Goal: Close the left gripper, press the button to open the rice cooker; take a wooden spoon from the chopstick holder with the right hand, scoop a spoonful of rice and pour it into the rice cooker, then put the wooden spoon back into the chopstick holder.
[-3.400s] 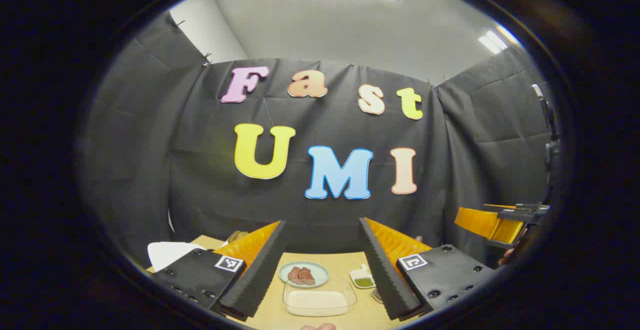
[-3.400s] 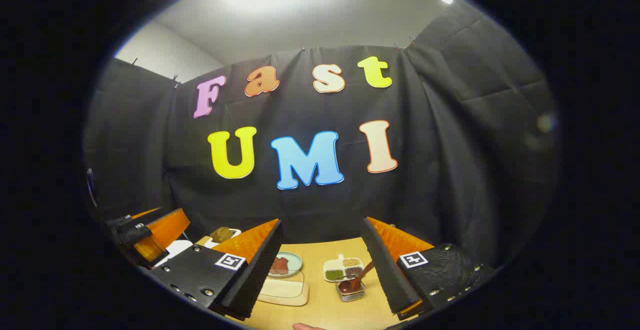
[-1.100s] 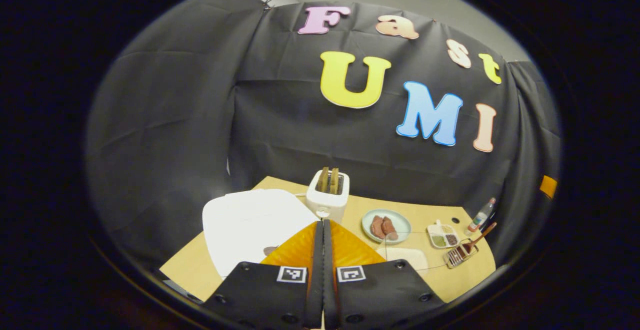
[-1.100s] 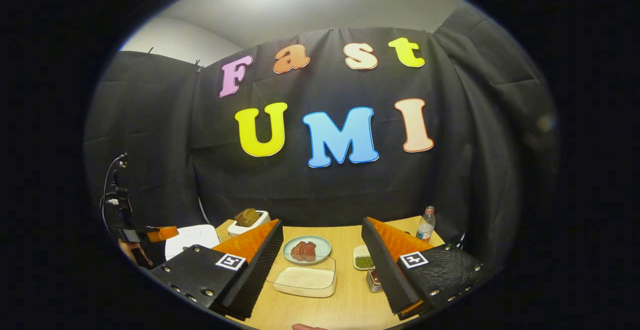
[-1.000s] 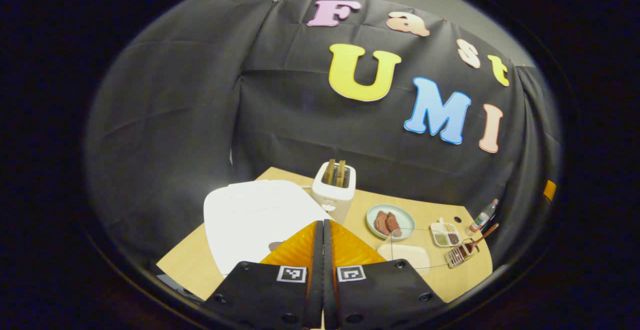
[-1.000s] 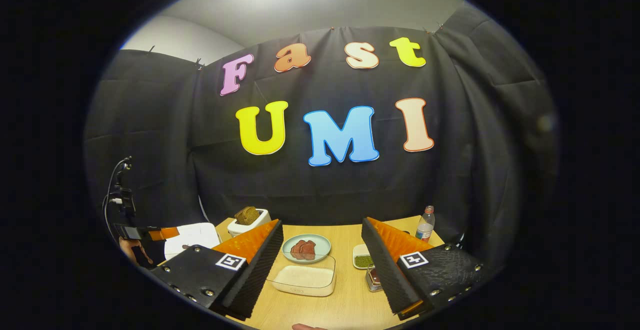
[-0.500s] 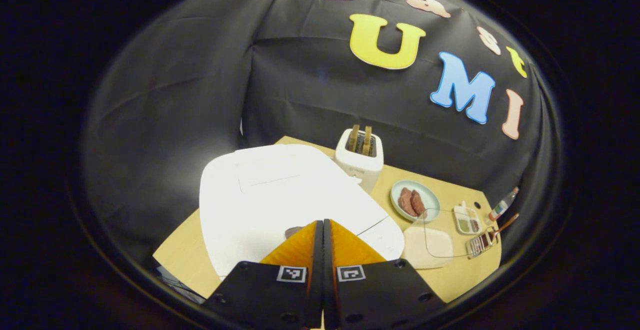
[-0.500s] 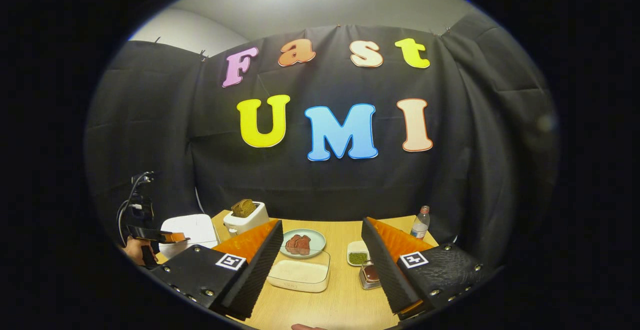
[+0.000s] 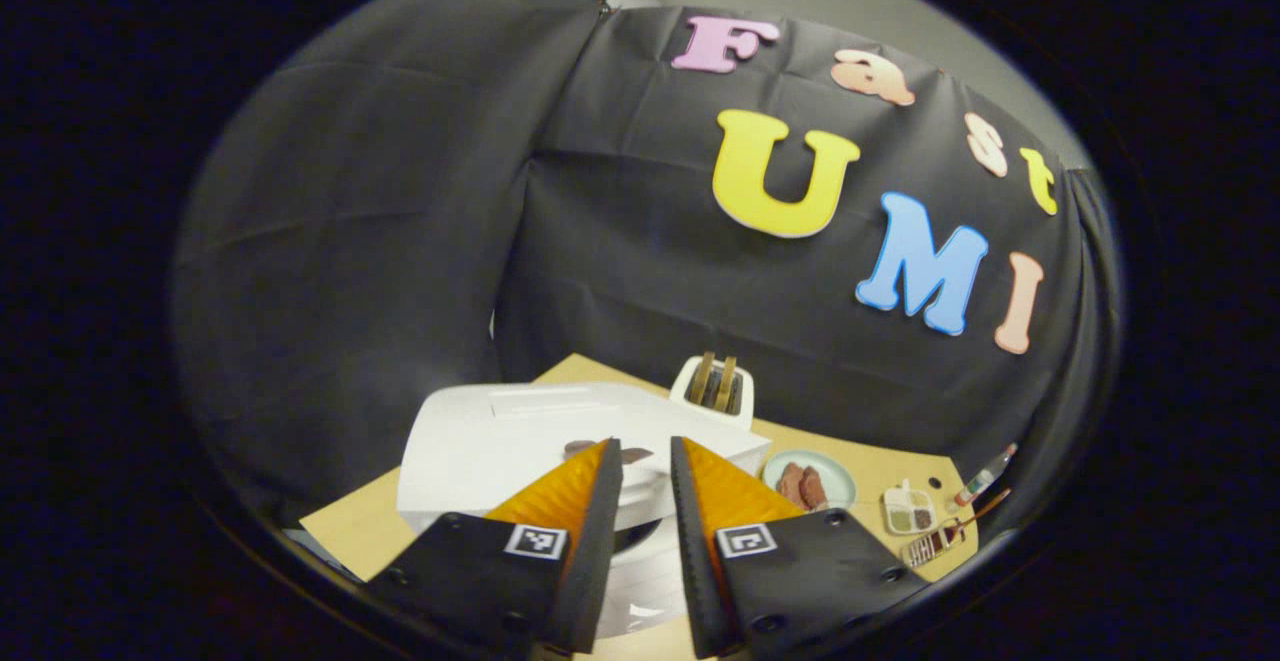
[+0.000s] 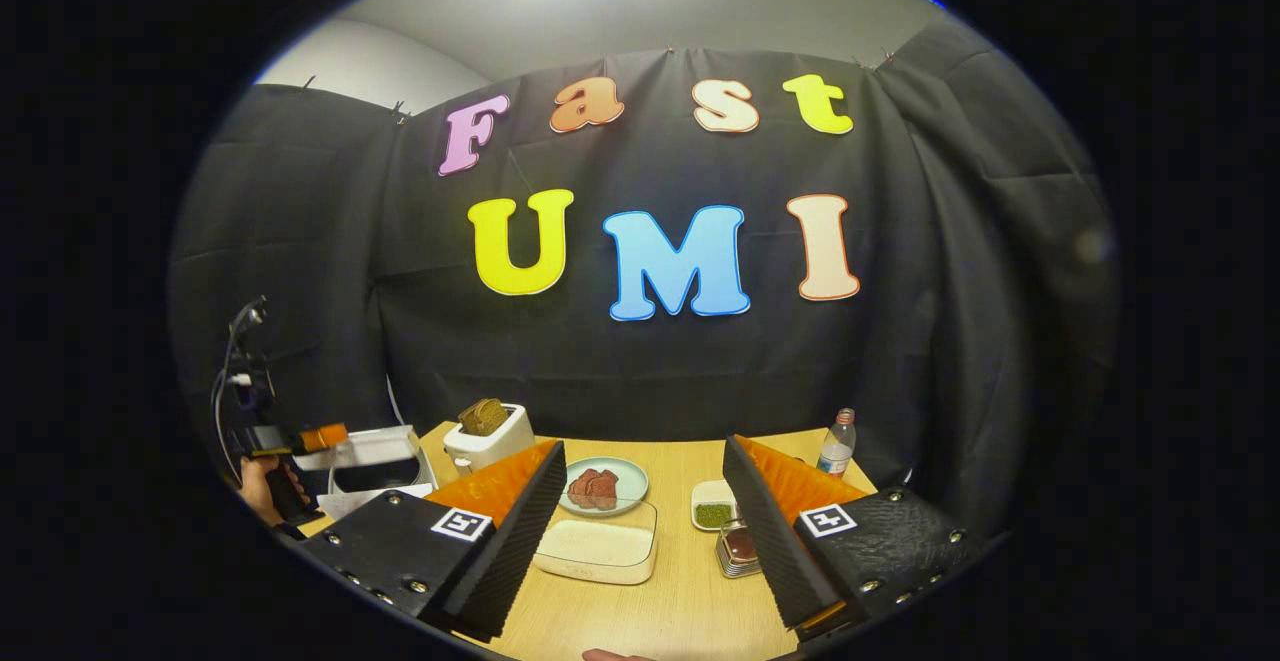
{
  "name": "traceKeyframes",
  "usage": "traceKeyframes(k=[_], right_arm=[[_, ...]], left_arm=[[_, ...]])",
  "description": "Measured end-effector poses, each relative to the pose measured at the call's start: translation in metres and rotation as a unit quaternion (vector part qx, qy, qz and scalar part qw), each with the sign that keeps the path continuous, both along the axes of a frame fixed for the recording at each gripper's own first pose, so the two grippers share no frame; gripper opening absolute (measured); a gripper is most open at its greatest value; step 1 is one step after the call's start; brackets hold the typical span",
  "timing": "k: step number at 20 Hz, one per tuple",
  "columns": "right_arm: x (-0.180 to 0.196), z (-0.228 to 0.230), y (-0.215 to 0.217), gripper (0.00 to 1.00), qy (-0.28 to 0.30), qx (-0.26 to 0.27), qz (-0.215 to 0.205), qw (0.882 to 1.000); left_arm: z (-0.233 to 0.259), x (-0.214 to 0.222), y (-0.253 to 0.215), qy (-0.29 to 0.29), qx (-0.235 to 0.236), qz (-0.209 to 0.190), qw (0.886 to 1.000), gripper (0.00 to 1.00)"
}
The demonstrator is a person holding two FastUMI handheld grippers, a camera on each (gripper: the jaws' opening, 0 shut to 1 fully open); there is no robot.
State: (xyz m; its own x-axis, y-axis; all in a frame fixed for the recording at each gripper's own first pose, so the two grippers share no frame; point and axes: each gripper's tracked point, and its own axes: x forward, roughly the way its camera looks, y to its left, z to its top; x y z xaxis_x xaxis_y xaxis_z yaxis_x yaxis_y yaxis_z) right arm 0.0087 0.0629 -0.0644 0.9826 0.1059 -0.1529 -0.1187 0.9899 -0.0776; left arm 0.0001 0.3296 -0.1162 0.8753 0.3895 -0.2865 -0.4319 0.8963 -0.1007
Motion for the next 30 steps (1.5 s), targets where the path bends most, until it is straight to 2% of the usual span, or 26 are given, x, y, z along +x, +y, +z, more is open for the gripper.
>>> traceKeyframes(k=[1,3,5,7,10,12,15,16,17,18,19,20,21,22,23,30], right_arm=[[-0.001,0.004,0.002,0.96,-0.005,0.001,0.002,1.000],[-0.001,0.008,0.005,0.96,-0.013,0.001,0.006,1.000],[-0.002,0.010,0.005,0.96,-0.017,0.001,0.006,1.000],[-0.003,0.010,0.005,0.96,-0.017,0.004,0.004,1.000],[-0.004,0.011,0.003,0.96,-0.022,0.002,-0.002,1.000],[-0.007,0.014,0.002,0.96,-0.027,0.002,-0.009,1.000],[-0.009,0.015,-0.003,0.96,-0.033,0.000,-0.025,0.999],[-0.011,0.015,-0.005,0.96,-0.036,-0.002,-0.033,0.999],[-0.012,0.016,-0.007,0.96,-0.039,-0.003,-0.040,0.998],[-0.013,0.016,-0.010,0.96,-0.043,-0.006,-0.048,0.998],[-0.013,0.017,-0.014,0.96,-0.047,-0.011,-0.058,0.997],[-0.013,0.015,-0.019,0.96,-0.050,-0.015,-0.068,0.996],[-0.012,0.013,-0.024,0.96,-0.051,-0.018,-0.077,0.996],[-0.012,0.010,-0.030,0.96,-0.051,-0.021,-0.085,0.995],[-0.011,0.008,-0.036,0.96,-0.050,-0.024,-0.093,0.994],[0.019,-0.016,-0.094,0.96,-0.042,-0.017,-0.119,0.992]], left_arm=[[0.018,-0.002,-0.005,-0.014,0.016,-0.002,1.000,0.63],[0.051,-0.003,-0.019,-0.041,0.043,-0.014,0.998,0.79],[0.079,-0.011,-0.046,-0.067,0.059,-0.030,0.996,0.88],[0.094,-0.016,-0.077,-0.089,0.067,-0.052,0.992,0.88],[0.099,-0.023,-0.117,-0.092,0.087,-0.085,0.988,0.87],[0.103,-0.027,-0.136,-0.098,0.099,-0.102,0.985,0.91],[0.096,-0.029,-0.152,-0.092,0.103,-0.124,0.983,0.96],[0.092,-0.029,-0.156,-0.091,0.098,-0.131,0.982,0.91],[0.092,-0.030,-0.159,-0.090,0.092,-0.137,0.982,0.98],[0.091,-0.029,-0.162,-0.091,0.086,-0.143,0.982,0.95],[0.091,-0.030,-0.164,-0.092,0.083,-0.148,0.981,0.98],[0.091,-0.029,-0.163,-0.094,0.082,-0.153,0.980,0.93],[0.092,-0.027,-0.168,-0.098,0.077,-0.163,0.979,0.94],[0.092,-0.027,-0.172,-0.102,0.072,-0.168,0.978,0.99],[0.093,-0.025,-0.174,-0.105,0.069,-0.170,0.977,0.96],[0.087,-0.011,-0.191,-0.106,0.087,-0.153,0.979,0.97]])
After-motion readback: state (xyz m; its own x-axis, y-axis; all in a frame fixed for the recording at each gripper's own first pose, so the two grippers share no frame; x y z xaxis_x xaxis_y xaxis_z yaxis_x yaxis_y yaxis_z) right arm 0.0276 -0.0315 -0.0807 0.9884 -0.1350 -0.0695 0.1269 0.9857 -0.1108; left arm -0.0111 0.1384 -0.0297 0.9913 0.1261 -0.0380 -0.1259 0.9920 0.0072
